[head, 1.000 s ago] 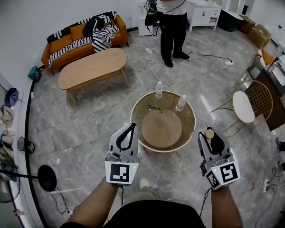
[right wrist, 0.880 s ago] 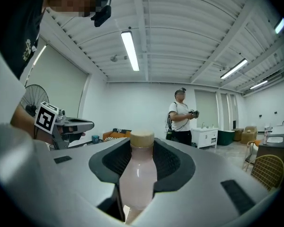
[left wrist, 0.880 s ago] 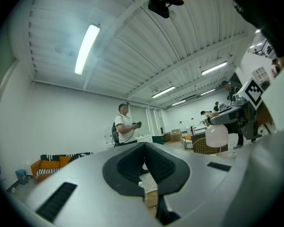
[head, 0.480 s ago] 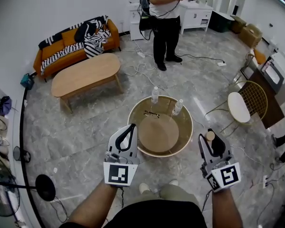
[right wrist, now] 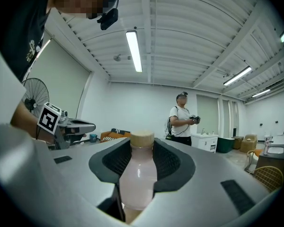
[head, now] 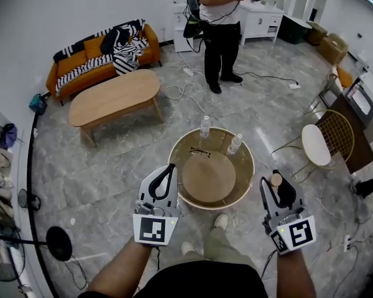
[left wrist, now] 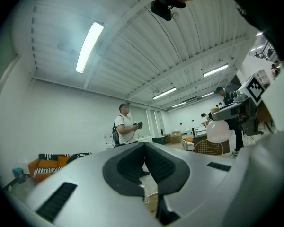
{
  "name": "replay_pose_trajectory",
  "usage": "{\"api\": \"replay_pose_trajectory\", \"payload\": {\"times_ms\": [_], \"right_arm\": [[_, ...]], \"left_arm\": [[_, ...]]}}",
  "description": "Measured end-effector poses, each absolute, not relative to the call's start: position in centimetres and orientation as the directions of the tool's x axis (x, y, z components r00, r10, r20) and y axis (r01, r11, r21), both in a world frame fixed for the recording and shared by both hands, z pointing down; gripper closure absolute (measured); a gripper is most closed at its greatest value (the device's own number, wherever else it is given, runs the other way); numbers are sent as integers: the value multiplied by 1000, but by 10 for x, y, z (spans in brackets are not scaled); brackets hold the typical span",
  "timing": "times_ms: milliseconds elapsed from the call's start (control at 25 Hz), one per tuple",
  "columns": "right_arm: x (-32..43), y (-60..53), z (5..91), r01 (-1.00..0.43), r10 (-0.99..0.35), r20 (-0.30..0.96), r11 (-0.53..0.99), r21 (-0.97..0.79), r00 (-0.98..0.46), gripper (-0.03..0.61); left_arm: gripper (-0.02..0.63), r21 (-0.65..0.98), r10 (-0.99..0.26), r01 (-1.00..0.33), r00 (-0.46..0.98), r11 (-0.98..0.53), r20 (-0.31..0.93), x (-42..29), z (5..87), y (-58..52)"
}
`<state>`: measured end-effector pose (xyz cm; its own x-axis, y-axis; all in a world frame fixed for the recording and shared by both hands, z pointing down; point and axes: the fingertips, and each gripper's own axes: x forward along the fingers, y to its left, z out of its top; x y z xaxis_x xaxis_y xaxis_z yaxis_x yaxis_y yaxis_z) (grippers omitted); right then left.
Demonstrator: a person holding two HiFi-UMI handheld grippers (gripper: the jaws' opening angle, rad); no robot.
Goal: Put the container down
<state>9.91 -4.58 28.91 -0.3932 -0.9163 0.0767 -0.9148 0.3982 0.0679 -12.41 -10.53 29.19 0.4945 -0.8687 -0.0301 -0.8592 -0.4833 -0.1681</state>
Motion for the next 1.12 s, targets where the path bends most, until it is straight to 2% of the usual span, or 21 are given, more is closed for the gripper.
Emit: {"api": "replay_pose_trajectory", "payload": {"times_ms": [1120], "right_arm": [[131,-131,311,-880,-877,109,474,33,-468,425]], "left_arm": [[598,-165,-893,-880,450,-446,17,-83,312,-174]]}}
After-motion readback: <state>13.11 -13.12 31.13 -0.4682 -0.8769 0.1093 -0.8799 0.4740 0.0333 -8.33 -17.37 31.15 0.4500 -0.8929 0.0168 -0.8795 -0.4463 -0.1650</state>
